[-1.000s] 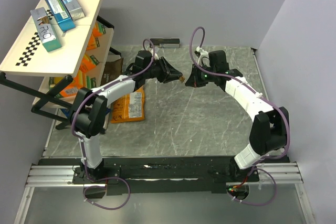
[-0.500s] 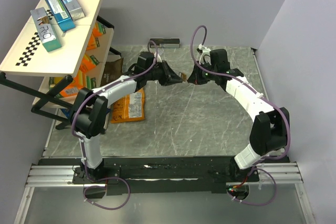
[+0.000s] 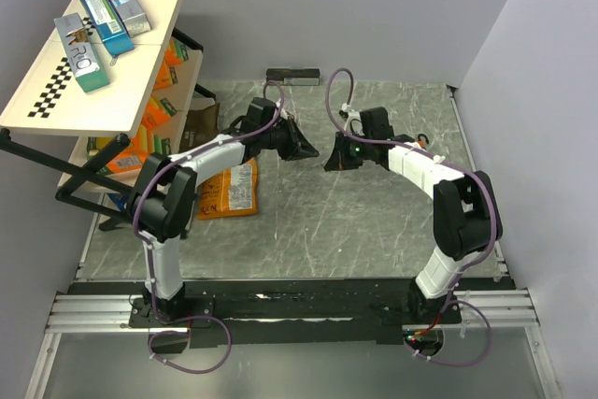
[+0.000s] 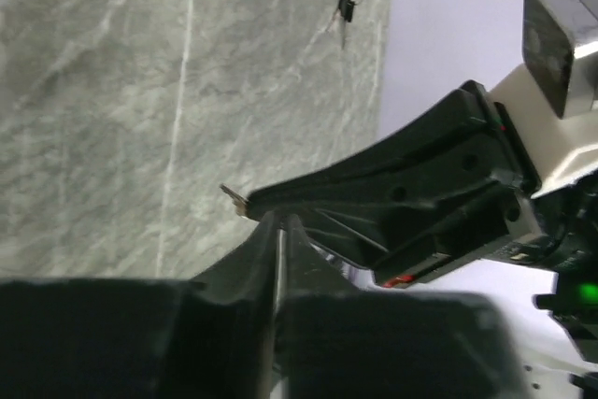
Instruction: Unlock with the key
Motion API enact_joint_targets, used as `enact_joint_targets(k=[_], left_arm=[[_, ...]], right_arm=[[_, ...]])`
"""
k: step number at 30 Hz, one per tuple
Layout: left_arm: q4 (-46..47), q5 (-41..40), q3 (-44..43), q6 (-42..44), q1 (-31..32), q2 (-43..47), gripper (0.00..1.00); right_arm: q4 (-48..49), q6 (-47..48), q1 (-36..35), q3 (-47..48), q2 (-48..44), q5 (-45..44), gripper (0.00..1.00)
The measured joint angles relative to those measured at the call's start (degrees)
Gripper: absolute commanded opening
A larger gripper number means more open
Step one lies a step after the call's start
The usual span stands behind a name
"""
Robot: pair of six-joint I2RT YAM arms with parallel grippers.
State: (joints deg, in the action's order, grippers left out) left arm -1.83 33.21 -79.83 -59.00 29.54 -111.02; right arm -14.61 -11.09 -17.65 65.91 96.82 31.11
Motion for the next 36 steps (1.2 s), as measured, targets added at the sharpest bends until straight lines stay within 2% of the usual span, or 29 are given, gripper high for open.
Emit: enact_joint_targets(k=[2, 3, 5, 6, 10, 14, 18, 22, 26, 29, 32, 36], left_arm=[[-0.3, -0.7, 0.0, 1.5, -0.3, 0.0, 0.37], [-0.6, -1.2, 0.0, 2.4, -0.3, 0.0, 0.49], [-1.1, -2.0, 0.0, 4.3, -0.5, 0.2, 0.62], [-1.2, -2.3, 0.0, 5.0, -0.6, 0.3, 0.73], [-0.8, -3.1, 1.2, 8.2, -0.9, 3.2, 0.84], [3.0, -2.9, 4.2, 10.8, -1.0, 9.2, 0.85], [10.8, -0.1, 9.6, 11.5, -1.1, 17.0, 0.83], [21.6, 5.4, 15.3, 8.5, -1.3, 23.1, 0.81], [31.3, 10.2, 17.9, 3.3, -1.3, 24.2, 0.75], [33.2, 11.2, 18.3, 0.6, -1.3, 24.2, 0.67], [33.5, 11.5, 18.0, -0.5, -1.0, 24.2, 0.65], [32.2, 11.3, 15.9, -0.5, 0.8, 24.0, 0.52]], right_arm=[[-0.2, -0.2, 0.0, -0.1, 0.2, 0.0, 0.00], [0.0, -0.3, 0.0, -0.1, 0.1, 0.1, 0.00], [0.4, -0.4, 0.0, 0.0, 0.0, 0.4, 0.00], [0.4, -0.5, 0.0, 0.0, -0.1, 0.6, 0.00], [0.3, -1.1, 0.2, 0.0, -1.0, 3.2, 0.00], [0.8, -2.9, 1.4, -0.5, -4.0, 9.7, 0.00], [3.8, -7.2, 4.6, -3.7, -10.3, 18.4, 0.00], [9.1, -13.6, 7.3, -5.6, -15.8, 26.4, 0.00], [17.0, -21.2, 7.6, -7.1, -19.6, 31.8, 0.00], [20.6, -25.2, 7.5, -7.4, -21.2, 33.6, 0.00], [22.3, -27.1, 7.5, -7.4, -21.9, 34.4, 0.00], [22.8, -28.1, 7.2, -7.4, -22.1, 34.9, 0.00]])
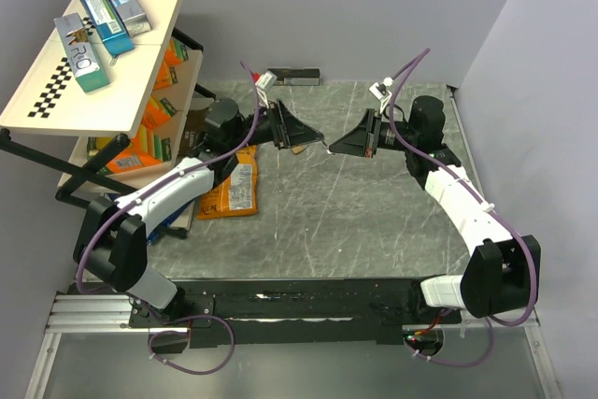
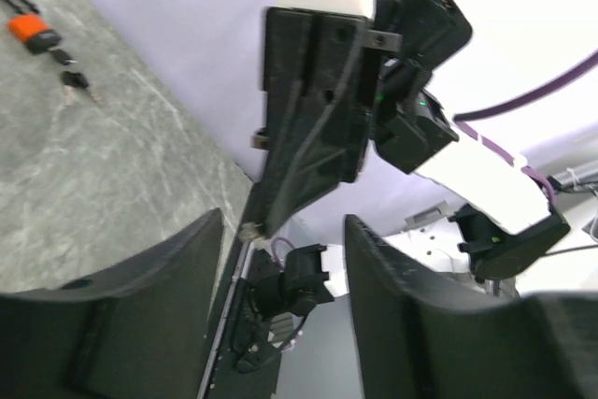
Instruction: Unlock with the key
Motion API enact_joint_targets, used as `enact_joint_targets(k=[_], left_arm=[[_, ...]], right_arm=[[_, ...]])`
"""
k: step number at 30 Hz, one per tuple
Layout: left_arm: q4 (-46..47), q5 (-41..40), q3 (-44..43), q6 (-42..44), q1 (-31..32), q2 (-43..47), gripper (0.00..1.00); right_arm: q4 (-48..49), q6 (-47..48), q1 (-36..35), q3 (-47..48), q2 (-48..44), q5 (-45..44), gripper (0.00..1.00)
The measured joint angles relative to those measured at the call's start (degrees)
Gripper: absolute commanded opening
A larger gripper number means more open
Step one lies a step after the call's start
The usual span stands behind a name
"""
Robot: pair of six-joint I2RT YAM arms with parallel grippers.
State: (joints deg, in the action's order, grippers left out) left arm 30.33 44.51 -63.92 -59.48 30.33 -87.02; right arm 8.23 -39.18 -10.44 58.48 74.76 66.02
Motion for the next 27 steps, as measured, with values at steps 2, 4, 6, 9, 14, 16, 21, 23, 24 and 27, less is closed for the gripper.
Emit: enact_joint_targets(k=[2, 4, 6, 9, 14, 16, 21, 23, 24, 27], left_arm=[[0.3, -0.3, -0.4, -0.4, 1.1, 0.0, 0.47], [0.8, -0.9, -0.4, -1.2, 2.0, -0.1, 0.46], [0.8, -1.3, -0.4, -1.5, 2.3, -0.6, 0.44], [0.2, -1.8, -0.5, -1.5, 2.6, -1.2, 0.43], [-1.5, -2.4, -0.7, -1.4, 3.0, -1.4, 0.28], [-1.9, -2.5, -0.7, -1.4, 3.1, -1.4, 0.22], [-2.8, -3.2, -0.8, -1.2, 3.1, -1.4, 0.01], [-2.8, -3.2, -0.8, -1.2, 3.1, -1.4, 0.01], [-2.8, -3.1, -0.8, -1.2, 3.1, -1.4, 0.01], [-3.4, -2.3, -1.3, -1.1, 3.1, -1.6, 0.01]], right_arm=[[0.0, -0.2, -0.1, 0.0, 0.0, 0.0, 0.00], [0.0, -0.4, -0.2, 0.0, 0.0, 0.5, 0.00], [0.1, -0.4, -0.2, 0.0, -0.2, 0.5, 0.00], [0.3, -0.4, -0.3, 0.0, -0.2, 0.2, 0.00], [0.6, -0.7, -0.3, 0.0, -0.2, 0.0, 0.00], [1.0, -0.9, -0.3, 0.0, -0.2, -0.1, 0.00], [1.2, -0.7, -0.3, 0.0, -0.4, -0.2, 0.00], [0.3, 0.0, -0.3, 0.0, -0.5, -0.4, 0.19], [-0.5, 0.4, -0.3, 0.1, -0.7, -0.5, 0.28], [-4.3, 2.9, -0.3, 0.6, -1.5, -0.9, 0.50]])
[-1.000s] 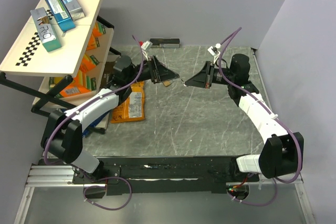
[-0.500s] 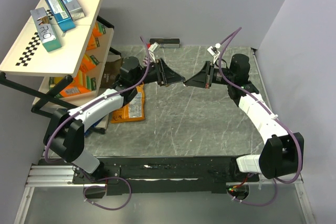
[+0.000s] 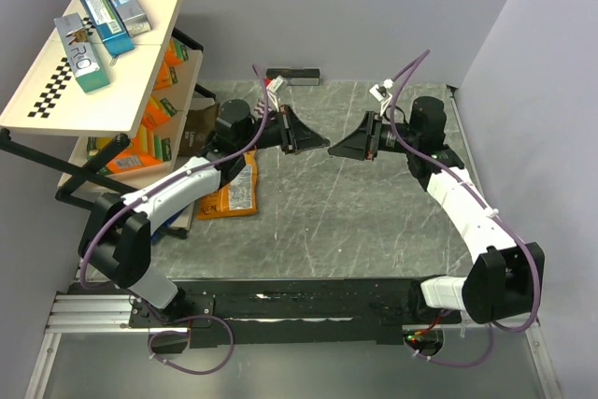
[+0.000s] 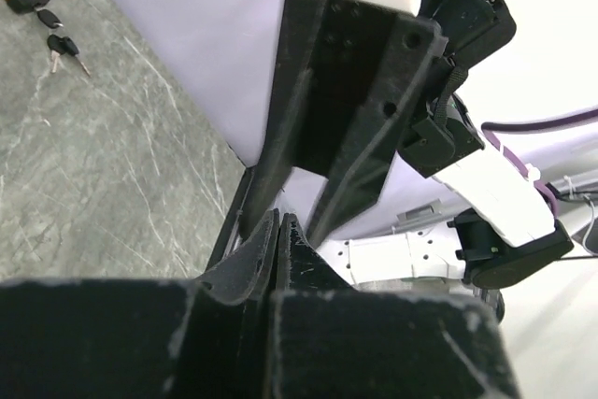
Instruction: Unlock with the key
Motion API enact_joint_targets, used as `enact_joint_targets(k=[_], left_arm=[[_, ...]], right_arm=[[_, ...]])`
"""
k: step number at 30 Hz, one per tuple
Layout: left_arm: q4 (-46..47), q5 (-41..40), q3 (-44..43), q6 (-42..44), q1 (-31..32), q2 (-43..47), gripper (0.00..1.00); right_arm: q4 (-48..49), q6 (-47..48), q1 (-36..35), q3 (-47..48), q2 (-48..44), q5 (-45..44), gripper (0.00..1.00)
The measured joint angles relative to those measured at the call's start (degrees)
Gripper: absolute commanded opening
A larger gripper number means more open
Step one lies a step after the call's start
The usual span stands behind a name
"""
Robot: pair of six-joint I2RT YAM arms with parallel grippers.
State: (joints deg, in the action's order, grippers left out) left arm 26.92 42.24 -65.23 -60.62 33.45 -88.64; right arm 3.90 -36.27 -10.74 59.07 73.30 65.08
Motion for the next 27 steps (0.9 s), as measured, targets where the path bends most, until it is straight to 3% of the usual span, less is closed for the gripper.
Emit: enact_joint_targets(k=[3, 11, 16, 27], left_arm=[[-0.7, 1.7, -1.7, 0.2, 0.0, -0.6, 0.01], [-4.9, 9.3, -7.6, 3.7, -0.3, -3.1, 0.01], [-7.1, 13.6, -8.8, 6.0, -0.3, -3.5, 0.01], [-11.0, 14.9, -9.0, 8.9, -0.3, -3.5, 0.01]], right_arm=[[-4.9, 3.2, 0.0, 0.7, -1.3, -0.7, 0.58], [-13.2, 10.2, 0.0, 3.0, -4.8, -1.5, 0.57], [-14.8, 10.9, -0.1, 3.1, -5.4, -1.6, 0.55], [-17.1, 13.0, -3.1, 5.9, -5.1, -2.6, 0.43]])
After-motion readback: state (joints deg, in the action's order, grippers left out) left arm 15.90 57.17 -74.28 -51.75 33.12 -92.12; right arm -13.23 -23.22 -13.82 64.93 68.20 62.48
